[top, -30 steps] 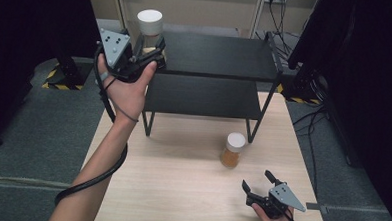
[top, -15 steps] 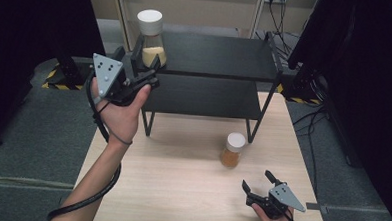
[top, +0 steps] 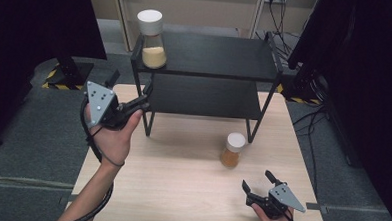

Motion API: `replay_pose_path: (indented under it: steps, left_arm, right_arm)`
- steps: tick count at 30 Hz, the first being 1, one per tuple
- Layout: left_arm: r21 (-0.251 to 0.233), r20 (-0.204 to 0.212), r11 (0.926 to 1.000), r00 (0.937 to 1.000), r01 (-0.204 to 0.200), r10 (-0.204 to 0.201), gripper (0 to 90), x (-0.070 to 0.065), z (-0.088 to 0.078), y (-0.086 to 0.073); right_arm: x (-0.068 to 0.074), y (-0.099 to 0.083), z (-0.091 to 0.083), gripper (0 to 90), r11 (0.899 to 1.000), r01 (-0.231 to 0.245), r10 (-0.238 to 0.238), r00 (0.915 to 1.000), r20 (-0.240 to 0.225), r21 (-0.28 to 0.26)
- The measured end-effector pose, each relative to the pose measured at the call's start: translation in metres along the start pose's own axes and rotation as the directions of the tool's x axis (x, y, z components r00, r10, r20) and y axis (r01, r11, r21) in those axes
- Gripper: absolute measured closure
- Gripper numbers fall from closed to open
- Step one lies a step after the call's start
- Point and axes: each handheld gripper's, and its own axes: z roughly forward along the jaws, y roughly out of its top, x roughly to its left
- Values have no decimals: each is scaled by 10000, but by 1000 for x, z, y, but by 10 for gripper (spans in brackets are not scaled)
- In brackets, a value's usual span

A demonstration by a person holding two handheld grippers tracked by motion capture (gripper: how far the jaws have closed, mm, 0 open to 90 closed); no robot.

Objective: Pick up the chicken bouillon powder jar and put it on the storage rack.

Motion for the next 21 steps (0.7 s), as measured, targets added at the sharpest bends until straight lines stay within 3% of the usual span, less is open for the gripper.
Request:
replay_pose_path:
  steps: [21]
  left_arm:
    - [244,387,9992,9988,-307,297,85,9,-40,-59]
  right_arm:
    - [1,1,0,79,10000,9,-9,10000,18,27]
